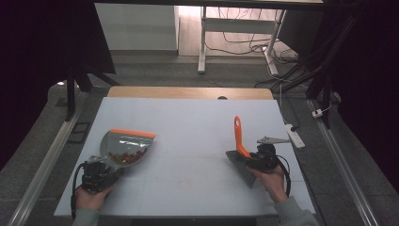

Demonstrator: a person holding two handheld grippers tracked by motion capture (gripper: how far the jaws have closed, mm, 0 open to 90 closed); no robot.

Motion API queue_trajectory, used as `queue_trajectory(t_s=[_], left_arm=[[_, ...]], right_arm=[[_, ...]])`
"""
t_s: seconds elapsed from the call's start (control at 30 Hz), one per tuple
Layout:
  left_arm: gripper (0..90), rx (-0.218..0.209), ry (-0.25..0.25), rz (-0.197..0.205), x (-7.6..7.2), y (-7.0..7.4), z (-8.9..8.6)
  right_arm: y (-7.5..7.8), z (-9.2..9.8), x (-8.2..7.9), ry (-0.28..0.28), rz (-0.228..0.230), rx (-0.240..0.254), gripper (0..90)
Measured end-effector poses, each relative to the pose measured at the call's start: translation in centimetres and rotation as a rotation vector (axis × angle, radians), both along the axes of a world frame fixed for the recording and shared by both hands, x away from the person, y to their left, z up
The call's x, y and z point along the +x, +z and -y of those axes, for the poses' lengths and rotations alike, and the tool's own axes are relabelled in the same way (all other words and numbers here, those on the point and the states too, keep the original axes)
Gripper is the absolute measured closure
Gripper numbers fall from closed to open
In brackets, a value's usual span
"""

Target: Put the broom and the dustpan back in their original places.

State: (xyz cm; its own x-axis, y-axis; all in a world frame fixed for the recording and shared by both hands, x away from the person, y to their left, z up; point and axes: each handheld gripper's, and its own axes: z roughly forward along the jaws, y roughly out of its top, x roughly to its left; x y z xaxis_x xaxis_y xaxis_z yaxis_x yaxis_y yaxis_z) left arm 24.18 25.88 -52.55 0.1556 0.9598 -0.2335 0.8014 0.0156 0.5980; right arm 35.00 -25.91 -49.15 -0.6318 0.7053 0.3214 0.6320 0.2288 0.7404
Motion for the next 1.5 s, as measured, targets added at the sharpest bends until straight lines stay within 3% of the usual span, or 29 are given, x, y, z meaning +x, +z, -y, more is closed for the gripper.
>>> queue_trajectory(t_s=[0.4,0.6,0.93,1.13,1.27,1.5], left_arm=[[61.4,0.019,0.047,-0.037,0.6,-0.5,0.5],[61.3,0.014,0.062,-0.044,0.9,-0.6,0.4],[61.1,0.026,0.063,-0.056,1.2,-0.8,0.5],[60.0,0.019,0.067,-0.047,1.2,-0.7,0.4],[56.1,0.013,0.061,-0.047,1.1,-0.6,0.3],[41.4,-0.008,0.053,-0.033,1.0,-0.5,0.1]], right_arm=[[-0.3,0.2,0.5,-0.009,-0.039,0.025,71.1],[0.0,0.0,0.2,0.023,-0.064,0.059,71.0],[-1.4,0.8,1.9,-0.027,-0.136,-0.02,70.2],[-1.5,1.1,2.4,-0.031,-0.114,-0.098,64.9],[-1.6,1.2,2.7,-0.042,-0.095,-0.154,56.4],[-1.9,1.4,2.9,-0.086,-0.079,-0.222,45.5]])
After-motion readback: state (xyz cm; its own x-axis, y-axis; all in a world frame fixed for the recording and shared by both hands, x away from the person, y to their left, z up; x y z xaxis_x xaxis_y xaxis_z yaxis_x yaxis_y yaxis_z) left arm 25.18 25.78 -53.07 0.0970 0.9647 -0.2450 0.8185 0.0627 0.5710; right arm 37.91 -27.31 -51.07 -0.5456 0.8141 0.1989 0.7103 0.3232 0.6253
